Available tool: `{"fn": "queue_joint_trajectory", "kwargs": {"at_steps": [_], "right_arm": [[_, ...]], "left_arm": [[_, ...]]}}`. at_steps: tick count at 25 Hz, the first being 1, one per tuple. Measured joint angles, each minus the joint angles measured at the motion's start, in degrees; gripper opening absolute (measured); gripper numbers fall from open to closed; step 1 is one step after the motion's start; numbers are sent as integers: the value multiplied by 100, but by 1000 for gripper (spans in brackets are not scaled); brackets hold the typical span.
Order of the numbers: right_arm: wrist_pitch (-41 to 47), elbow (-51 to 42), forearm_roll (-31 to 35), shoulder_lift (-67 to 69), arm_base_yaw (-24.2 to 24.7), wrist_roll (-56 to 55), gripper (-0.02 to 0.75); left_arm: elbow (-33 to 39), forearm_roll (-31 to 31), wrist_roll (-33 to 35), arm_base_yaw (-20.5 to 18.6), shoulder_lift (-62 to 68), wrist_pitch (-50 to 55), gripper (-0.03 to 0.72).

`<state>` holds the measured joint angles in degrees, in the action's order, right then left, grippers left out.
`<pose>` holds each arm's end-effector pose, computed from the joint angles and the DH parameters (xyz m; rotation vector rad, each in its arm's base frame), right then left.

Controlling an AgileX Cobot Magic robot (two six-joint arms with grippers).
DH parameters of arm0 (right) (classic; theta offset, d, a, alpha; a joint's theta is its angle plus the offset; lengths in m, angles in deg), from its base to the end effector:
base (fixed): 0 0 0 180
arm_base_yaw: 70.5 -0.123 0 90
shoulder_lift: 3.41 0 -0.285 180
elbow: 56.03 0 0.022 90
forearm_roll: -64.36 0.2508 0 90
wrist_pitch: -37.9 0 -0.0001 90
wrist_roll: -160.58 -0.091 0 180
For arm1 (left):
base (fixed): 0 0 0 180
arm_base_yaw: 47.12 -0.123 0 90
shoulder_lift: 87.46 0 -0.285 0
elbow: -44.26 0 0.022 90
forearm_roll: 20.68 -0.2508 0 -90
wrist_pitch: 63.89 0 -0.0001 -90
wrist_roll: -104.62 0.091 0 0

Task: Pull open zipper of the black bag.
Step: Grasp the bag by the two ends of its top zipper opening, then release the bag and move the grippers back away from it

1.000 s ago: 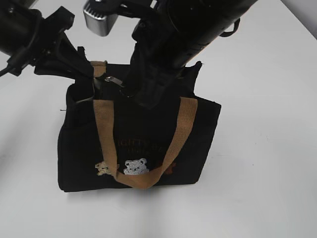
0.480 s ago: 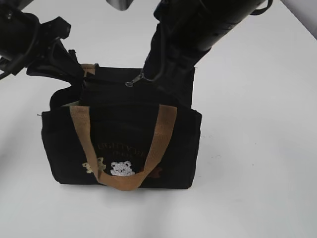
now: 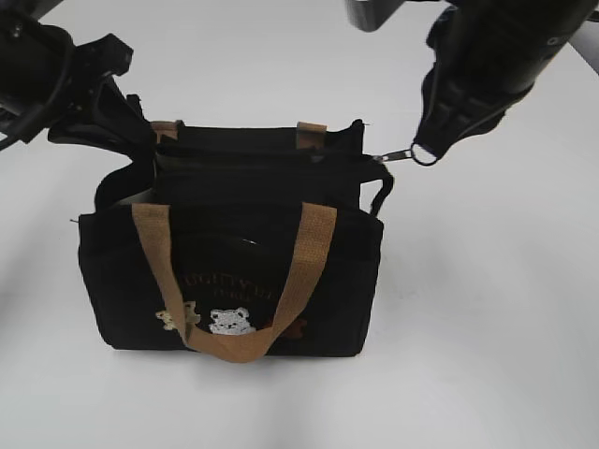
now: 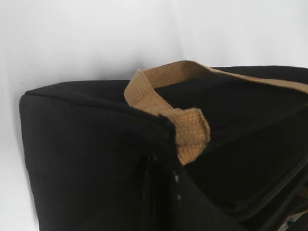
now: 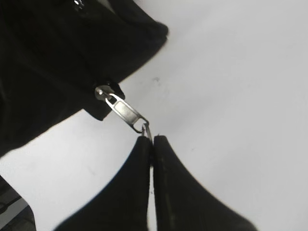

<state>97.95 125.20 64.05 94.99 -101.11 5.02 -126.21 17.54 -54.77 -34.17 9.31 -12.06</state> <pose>0.2828 0.1668 0.3115 -1.2703 2.4325 0.0226 0.3006 -0.1146 0.2870 0.3480 2.6062 -0.7791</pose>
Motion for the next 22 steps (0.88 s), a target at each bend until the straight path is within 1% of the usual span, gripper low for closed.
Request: {"fn": "queue_joint_trajectory", "kwargs": {"at_steps": [3, 8, 10, 11, 13, 15, 16, 18, 22], "right_arm": [[166, 0, 31, -5, 333, -57, -1], [277, 0, 557, -5, 411, -139, 7], [311, 0, 631, -11, 411, -302, 68], [354, 0, 636, -11, 411, -396, 127], [455, 0, 636, -11, 415, -720, 283], [654, 0, 636, -11, 421, -1020, 417], [760, 5, 644, -11, 421, -1147, 463], [898, 5, 643, -31, 421, -1270, 507], [922, -203, 643, -439, 421, -1410, 530]], "left_arm": [[0, -1, 0, 0, 0, 0, 15], [0, -44, -5, 0, 0, 5, 23], [0, -77, -5, -6, -29, 17, 61], [0, -106, -5, -6, -83, 21, 102], [0, -140, 0, -11, -275, 3, 210], [-5, -241, 0, -17, -572, 25, 337], [-15, -372, 0, -17, -734, 60, 377], [-15, -639, 0, -17, -1062, 259, 427], [65, -1260, -288, -17, -1861, 972, 442]]}}
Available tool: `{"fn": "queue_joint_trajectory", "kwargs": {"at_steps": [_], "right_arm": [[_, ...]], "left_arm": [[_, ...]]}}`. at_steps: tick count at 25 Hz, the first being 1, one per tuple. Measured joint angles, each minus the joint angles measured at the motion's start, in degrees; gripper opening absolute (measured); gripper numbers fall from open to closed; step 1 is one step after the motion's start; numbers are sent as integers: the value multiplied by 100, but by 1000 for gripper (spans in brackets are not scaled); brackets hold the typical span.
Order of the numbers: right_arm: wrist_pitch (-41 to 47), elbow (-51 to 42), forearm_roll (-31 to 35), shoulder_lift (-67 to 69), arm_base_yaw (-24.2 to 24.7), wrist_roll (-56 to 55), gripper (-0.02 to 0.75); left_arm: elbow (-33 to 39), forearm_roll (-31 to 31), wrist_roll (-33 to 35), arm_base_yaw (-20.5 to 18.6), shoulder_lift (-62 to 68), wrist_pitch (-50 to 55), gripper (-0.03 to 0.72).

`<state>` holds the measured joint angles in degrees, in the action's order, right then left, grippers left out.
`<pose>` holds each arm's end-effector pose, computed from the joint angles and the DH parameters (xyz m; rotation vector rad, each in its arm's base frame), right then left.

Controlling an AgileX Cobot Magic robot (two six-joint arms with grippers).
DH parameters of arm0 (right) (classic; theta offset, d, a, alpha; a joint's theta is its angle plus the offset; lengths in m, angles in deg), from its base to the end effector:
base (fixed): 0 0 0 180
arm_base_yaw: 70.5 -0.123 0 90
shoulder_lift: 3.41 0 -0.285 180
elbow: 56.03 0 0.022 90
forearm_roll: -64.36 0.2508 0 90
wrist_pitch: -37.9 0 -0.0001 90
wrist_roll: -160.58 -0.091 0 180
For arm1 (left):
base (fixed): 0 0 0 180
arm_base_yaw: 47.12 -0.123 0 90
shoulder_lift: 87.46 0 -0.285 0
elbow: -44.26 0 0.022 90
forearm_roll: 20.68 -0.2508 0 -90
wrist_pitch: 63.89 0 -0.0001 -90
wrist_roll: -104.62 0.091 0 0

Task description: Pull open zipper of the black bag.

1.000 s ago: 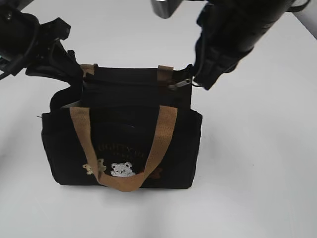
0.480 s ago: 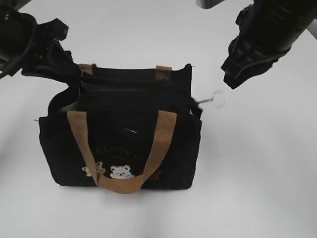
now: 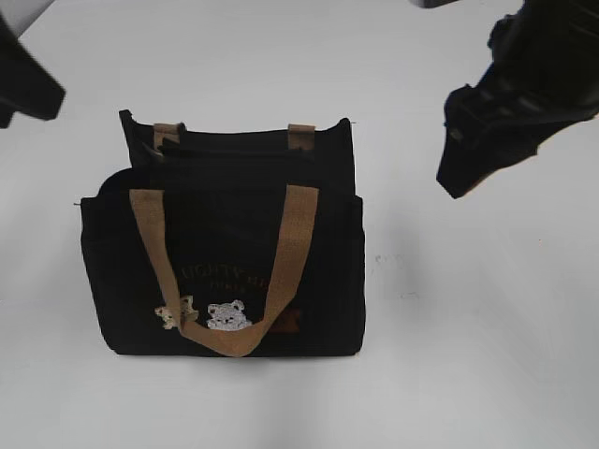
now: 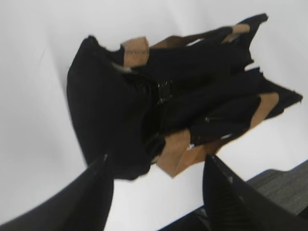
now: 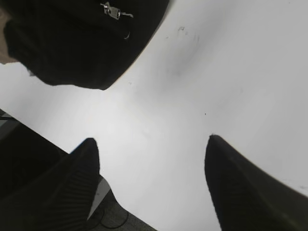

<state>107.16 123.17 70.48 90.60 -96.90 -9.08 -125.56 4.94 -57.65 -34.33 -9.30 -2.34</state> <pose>0.2616 0.1400 0.3211 -0.8731 2.7382 0.2060 0.2234 -0.0862 0.3603 0.5365 2.4943 -0.5535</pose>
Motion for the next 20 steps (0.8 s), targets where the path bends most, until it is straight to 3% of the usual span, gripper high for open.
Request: {"fn": "queue_joint_trajectory", "kwargs": {"at_steps": [8, 12, 20], "right_arm": [[-74, -2200, 0, -2189, 0, -176, 530], [-95, -3365, 7, -3639, 0, -211, 530], [-258, -4635, 8, -6721, 0, -55, 530]], "left_arm": [[1507, -1325, -1115, 0, -2540, 706, 444], [2278, -1765, -1240, 0, -4011, 737, 444], [3142, -1888, -1265, 0, -6301, 741, 444]]}}
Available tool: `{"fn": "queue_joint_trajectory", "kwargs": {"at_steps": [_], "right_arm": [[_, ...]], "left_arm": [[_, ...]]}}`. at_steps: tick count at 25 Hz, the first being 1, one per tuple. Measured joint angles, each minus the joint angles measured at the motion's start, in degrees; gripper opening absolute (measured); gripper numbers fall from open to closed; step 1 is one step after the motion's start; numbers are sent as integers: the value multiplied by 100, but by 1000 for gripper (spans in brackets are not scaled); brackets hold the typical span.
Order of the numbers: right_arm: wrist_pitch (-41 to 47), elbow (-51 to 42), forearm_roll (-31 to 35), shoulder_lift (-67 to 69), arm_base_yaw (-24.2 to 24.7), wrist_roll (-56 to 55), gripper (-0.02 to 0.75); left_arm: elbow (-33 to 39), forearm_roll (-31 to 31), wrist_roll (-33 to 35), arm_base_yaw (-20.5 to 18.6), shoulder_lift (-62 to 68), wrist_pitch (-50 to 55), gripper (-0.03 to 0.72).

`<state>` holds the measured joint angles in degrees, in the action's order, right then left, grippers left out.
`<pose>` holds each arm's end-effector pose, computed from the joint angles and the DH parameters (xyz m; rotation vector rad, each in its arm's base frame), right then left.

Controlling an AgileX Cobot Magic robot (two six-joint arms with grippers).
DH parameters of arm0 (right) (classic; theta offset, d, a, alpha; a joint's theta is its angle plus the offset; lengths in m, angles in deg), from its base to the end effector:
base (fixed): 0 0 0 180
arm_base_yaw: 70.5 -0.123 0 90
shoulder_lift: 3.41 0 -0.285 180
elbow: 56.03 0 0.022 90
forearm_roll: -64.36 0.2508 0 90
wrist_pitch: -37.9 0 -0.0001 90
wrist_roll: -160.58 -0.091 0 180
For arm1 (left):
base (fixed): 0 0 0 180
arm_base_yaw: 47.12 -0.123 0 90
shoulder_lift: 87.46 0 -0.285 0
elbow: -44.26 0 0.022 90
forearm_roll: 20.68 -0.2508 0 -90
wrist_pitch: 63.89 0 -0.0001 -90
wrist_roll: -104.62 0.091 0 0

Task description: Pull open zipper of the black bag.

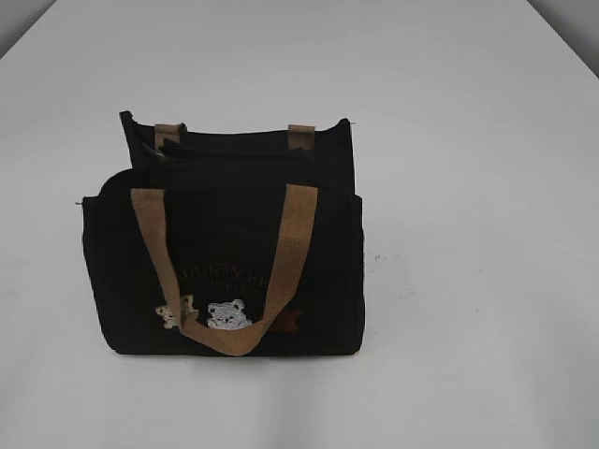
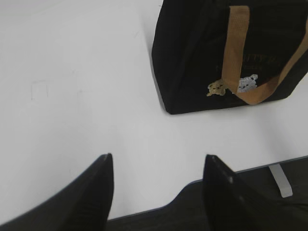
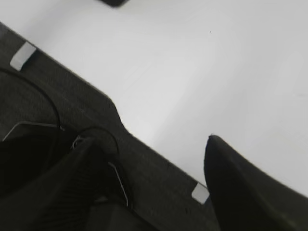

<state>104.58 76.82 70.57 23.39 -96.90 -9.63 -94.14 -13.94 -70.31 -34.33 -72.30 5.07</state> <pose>0.0301 0.0250 0.2720 -0.7571 2.3459 0.2676 -0.0060 -0.0089 0.3007 0.3562 2.1671 -0.2200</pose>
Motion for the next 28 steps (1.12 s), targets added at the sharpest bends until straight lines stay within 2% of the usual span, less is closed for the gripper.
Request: {"fn": "queue_joint_trajectory", "kwargs": {"at_steps": [3, 7, 12, 28], "right_arm": [[-164, -131, 5, -807, 0, 24, 530], [-317, -209, 7, -1355, 0, 36, 530], [-346, -209, 12, -1372, 0, 40, 530], [-369, -209, 20, -1372, 25, 40, 530]], "left_arm": [[288, -6, -5, 0, -486, -12, 444], [304, -69, -5, 0, -755, -148, 444], [516, -48, -10, 0, -743, -702, 444], [542, -39, -10, 0, -698, -807, 399]]}}
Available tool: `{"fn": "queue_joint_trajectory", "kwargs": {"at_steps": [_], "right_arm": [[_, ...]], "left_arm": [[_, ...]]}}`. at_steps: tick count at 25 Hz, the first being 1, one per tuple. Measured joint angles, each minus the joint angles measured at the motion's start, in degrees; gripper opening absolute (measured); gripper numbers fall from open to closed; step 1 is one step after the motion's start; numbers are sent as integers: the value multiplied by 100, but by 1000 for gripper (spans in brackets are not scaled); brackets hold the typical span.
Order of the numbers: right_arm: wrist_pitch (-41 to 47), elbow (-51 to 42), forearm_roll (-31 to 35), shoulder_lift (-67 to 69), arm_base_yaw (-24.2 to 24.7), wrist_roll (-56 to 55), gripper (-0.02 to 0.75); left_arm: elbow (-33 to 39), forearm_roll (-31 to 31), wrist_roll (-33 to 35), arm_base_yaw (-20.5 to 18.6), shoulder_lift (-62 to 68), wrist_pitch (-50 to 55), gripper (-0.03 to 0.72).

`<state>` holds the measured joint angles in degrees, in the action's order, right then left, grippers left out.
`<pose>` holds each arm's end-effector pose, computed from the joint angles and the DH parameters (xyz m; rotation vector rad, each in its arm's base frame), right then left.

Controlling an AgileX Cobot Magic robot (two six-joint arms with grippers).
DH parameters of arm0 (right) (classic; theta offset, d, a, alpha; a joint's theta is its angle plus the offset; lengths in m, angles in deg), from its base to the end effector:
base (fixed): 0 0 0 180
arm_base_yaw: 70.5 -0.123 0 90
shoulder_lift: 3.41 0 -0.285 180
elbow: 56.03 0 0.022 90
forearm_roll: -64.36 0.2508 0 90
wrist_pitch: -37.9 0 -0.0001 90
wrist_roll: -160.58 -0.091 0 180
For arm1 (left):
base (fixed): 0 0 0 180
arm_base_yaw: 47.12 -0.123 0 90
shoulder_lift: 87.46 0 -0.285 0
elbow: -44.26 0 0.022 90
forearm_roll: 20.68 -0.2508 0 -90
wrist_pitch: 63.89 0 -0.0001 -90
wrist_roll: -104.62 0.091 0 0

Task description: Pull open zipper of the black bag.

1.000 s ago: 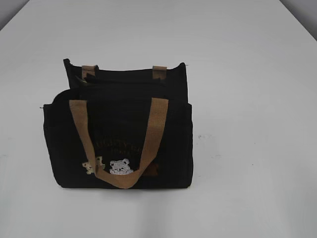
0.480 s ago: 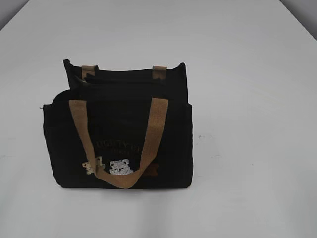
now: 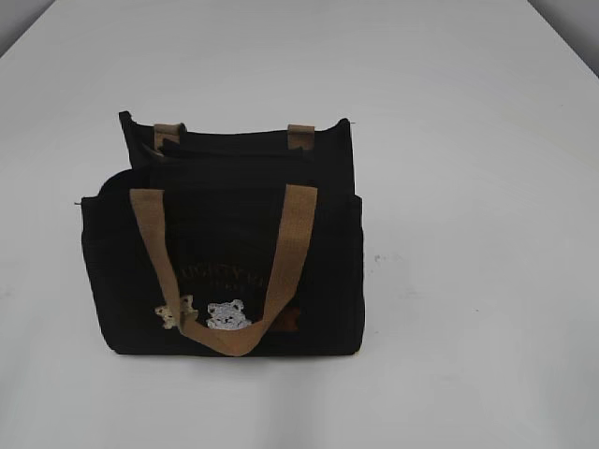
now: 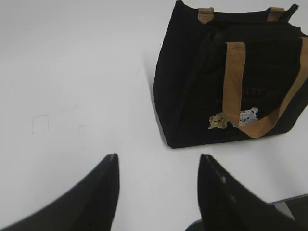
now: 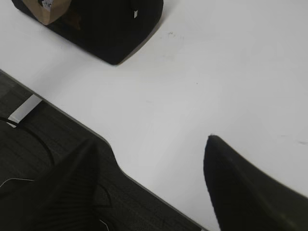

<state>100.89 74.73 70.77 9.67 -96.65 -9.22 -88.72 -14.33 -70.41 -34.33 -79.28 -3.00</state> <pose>0.0034 0.0118 0.2713 -0.6859 2.0865 0.2947 -0.0091 -0.0070 0.2850 0.3196 2.0028 -0.2184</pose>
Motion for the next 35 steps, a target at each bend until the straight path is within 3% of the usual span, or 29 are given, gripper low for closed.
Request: {"fn": "queue_joint_trajectory", "kwargs": {"at_steps": [4, 10, 12, 16, 27, 35], "right_arm": [[0, -5, 5, 0, 623, 6, 530], [0, -5, 10, 0, 1923, 6, 530], [0, -5, 10, -2, 2211, 6, 530], [-6, -10, 10, -114, 2445, 6, 530], [-6, -16, 5, -568, 2450, 6, 531], [-6, -16, 5, -568, 2450, 6, 531]], "left_arm": [[0, 6, 0, -195, -8, -13, 375], [0, 15, 0, -1358, -82, -13, 321], [0, 15, 0, -1562, -93, -13, 307], [0, 40, 0, -1596, -93, -13, 300], [0, 44, 0, -1508, -93, -13, 295], [0, 44, 0, -1264, -93, -13, 248]]}}
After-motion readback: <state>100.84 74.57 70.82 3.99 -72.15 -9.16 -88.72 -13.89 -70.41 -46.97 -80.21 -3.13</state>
